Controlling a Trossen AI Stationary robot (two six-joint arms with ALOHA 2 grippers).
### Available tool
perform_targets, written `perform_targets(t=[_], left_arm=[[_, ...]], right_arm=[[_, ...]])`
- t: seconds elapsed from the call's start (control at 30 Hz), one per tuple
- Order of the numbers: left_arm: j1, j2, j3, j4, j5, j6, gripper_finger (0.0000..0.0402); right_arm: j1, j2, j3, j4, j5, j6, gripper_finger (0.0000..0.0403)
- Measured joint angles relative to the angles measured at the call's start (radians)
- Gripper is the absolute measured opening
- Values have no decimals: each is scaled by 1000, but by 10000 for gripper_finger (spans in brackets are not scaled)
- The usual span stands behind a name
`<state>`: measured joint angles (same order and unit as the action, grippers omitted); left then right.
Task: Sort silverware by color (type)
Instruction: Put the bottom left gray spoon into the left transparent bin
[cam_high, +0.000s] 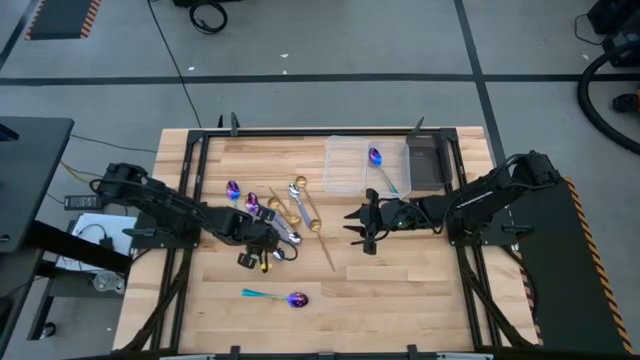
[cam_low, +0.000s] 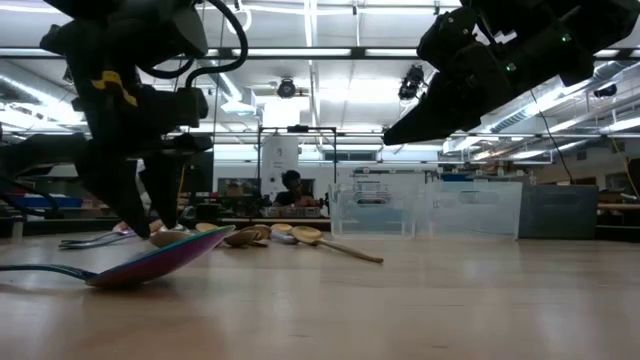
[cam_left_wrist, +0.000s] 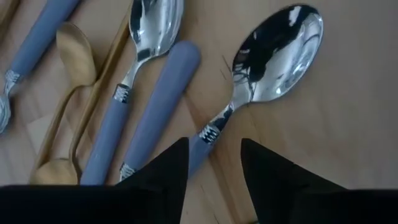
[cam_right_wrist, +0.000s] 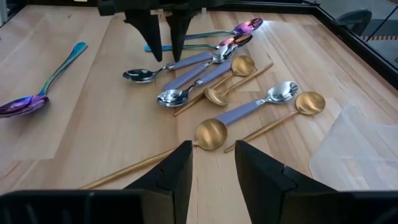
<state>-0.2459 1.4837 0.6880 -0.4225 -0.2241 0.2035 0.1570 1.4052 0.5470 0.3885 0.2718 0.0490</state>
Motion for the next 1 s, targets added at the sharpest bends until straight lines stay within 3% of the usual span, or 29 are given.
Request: perform_targets(t=[0.2,0.47,0.73,1.0], left_arm=[[37,8,9,-3,60,40,180],[112,126,159,-156,155,130,166],[152,213,191,-207,224,204,159],[123,215,189,-224,230,221,105]], right_arm=[[0,0,0,6,0,0,130],[0,0,0,22,-1,0,130],[0,0,0,13,-4,8,129],[0,0,0,12,-11,35,129]])
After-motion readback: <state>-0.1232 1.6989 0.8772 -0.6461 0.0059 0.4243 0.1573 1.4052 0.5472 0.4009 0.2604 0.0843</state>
